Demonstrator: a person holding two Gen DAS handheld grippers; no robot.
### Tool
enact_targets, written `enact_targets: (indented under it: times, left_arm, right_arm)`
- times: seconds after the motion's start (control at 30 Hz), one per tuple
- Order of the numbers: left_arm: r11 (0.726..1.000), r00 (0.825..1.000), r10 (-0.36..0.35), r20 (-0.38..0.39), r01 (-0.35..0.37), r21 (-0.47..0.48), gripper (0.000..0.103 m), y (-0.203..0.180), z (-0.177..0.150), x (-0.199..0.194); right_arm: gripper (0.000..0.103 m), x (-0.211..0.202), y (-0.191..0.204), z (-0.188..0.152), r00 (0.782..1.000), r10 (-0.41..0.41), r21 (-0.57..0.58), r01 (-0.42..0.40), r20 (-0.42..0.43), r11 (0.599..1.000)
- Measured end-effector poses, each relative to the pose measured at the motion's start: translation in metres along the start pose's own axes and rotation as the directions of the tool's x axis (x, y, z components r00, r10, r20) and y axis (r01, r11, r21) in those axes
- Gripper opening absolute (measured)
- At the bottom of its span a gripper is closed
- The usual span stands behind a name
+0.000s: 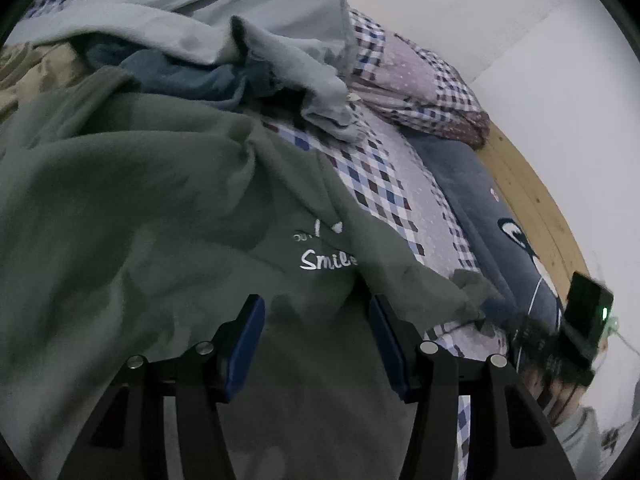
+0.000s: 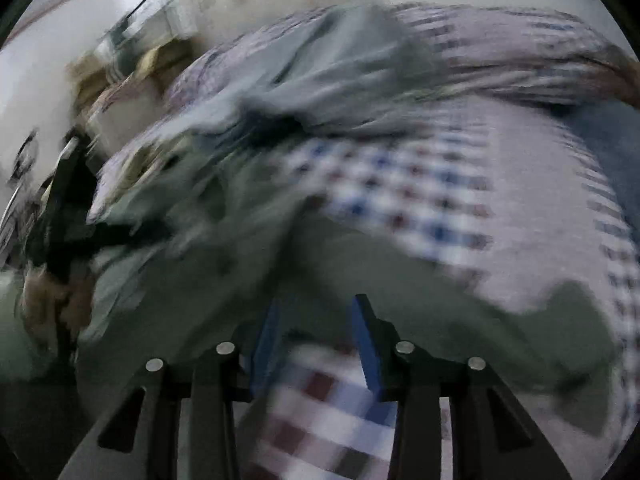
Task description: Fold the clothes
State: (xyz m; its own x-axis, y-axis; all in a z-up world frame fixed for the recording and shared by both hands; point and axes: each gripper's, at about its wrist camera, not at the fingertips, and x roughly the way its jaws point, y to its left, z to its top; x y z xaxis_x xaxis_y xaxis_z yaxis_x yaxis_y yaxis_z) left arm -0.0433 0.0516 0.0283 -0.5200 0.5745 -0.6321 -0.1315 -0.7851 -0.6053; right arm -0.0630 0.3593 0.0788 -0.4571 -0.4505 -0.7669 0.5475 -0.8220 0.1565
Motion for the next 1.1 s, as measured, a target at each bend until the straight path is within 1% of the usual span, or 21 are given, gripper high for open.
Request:
enact_targets:
  times: [0.03, 0.1, 0.27, 0.33, 0.37, 0.43, 0.47, 0.57, 0.6, 0.63, 0.67, 0.7, 0.73, 0.77, 0.8, 0.9, 0.93, 1.0, 1.07, 1.1]
  left_arm:
    - [1.000, 1.000, 0.000, 0.002, 0.000, 0.001, 0.058, 0.000, 0.000, -0.001]
    - [1.000, 1.000, 0.002, 0.005, -0.002, 0.008, 0.058, -0.001, 0.000, -0.002]
    - [1.000, 1.000, -0.001, 0.000, 0.001, -0.001, 0.058, 0.000, 0.002, -0.002]
    - [1.000, 1.000, -0.004, 0.000, 0.004, -0.012, 0.058, 0.002, 0.002, -0.003]
    - [1.000, 1.000, -0.006, 0.001, 0.006, -0.017, 0.058, 0.003, 0.003, -0.004]
    - [1.000, 1.000, -0.012, 0.004, 0.012, -0.029, 0.058, 0.004, 0.005, -0.005]
    - [0.999, 1.000, -0.016, 0.006, 0.016, -0.035, 0.058, 0.005, 0.006, -0.006]
    - [1.000, 1.000, -0.006, 0.011, 0.006, -0.030, 0.058, 0.006, 0.007, -0.007]
    - [1.000, 1.000, -0.002, 0.012, 0.002, -0.027, 0.058, 0.006, 0.007, -0.007]
    - [1.000, 1.000, -0.001, 0.013, 0.001, -0.027, 0.058, 0.007, 0.007, -0.008]
    - [1.000, 1.000, -0.001, 0.014, 0.002, -0.027, 0.058, 0.007, 0.007, -0.008]
    - [1.000, 1.000, -0.002, 0.015, 0.002, -0.027, 0.058, 0.008, 0.007, -0.008]
    - [1.000, 1.000, -0.001, 0.017, 0.002, -0.024, 0.058, 0.007, 0.007, -0.009]
    - [1.000, 1.000, 0.000, 0.019, 0.000, -0.020, 0.058, 0.007, 0.008, -0.009]
    - [1.000, 1.000, 0.002, 0.020, -0.002, -0.018, 0.058, 0.007, 0.008, -0.009]
    - [1.000, 1.000, 0.003, 0.011, -0.003, -0.016, 0.058, 0.006, 0.008, -0.007]
    - [1.000, 1.000, 0.002, 0.011, -0.002, -0.016, 0.058, 0.006, 0.008, -0.007]
    - [1.000, 1.000, 0.001, 0.013, -0.001, -0.016, 0.058, 0.006, 0.008, -0.008]
    - [1.000, 1.000, 0.000, 0.016, 0.000, -0.018, 0.058, 0.005, 0.008, -0.009]
    - [1.000, 1.000, -0.002, 0.018, 0.003, -0.020, 0.058, 0.004, 0.008, -0.010]
  right_arm:
    - [0.040, 0.009, 0.009, 0.001, 1.000, 0.013, -0.024, -0.014, -0.024, 1.000]
    - [0.040, 0.027, 0.021, 0.003, 0.998, 0.028, -0.036, -0.030, -0.058, 0.999]
    - [0.040, 0.051, 0.044, 0.012, 0.993, 0.087, -0.083, -0.094, -0.083, 0.992]
    - [0.040, 0.063, 0.052, 0.017, 0.991, 0.080, -0.095, -0.091, -0.108, 0.991]
    - [0.028, 0.068, 0.051, 0.018, 0.990, 0.071, -0.097, -0.084, -0.125, 0.992]
    - [0.002, 0.074, 0.050, 0.023, 0.990, 0.044, -0.113, -0.059, -0.136, 0.992]
    - [0.002, 0.075, 0.049, 0.027, 0.991, 0.020, -0.123, -0.037, -0.134, 0.992]
    - [0.002, 0.061, 0.042, 0.059, 0.994, -0.080, -0.158, 0.068, -0.075, 0.985]
    - [0.002, 0.055, 0.038, 0.075, 0.988, -0.149, -0.159, 0.142, -0.033, 0.977]
    - [0.003, 0.049, 0.033, 0.094, 0.972, -0.233, -0.150, 0.233, 0.018, 0.961]
    - [0.008, 0.043, 0.026, 0.112, 0.944, -0.324, -0.114, 0.329, 0.065, 0.937]
    - [0.012, 0.038, 0.019, 0.131, 0.903, -0.416, -0.064, 0.423, 0.106, 0.904]
    - [0.028, 0.037, 0.014, 0.144, 0.883, -0.457, -0.025, 0.462, 0.105, 0.887]
    - [0.051, 0.038, 0.010, 0.154, 0.876, -0.474, 0.006, 0.475, 0.087, 0.880]
    - [0.056, 0.037, 0.007, 0.158, 0.882, -0.465, 0.019, 0.465, 0.072, 0.885]
    - [0.057, 0.033, 0.004, 0.157, 0.915, -0.402, 0.032, 0.401, 0.037, 0.915]
    - [0.060, 0.030, 0.003, 0.154, 0.919, -0.393, 0.038, 0.392, 0.034, 0.919]
    - [0.063, 0.013, -0.006, 0.139, 0.912, -0.409, 0.067, 0.405, 0.042, 0.912]
    - [0.071, -0.007, -0.023, 0.120, 0.899, -0.436, 0.110, 0.429, 0.052, 0.897]
    - [0.071, -0.018, -0.036, 0.107, 0.889, -0.455, 0.142, 0.445, 0.042, 0.884]
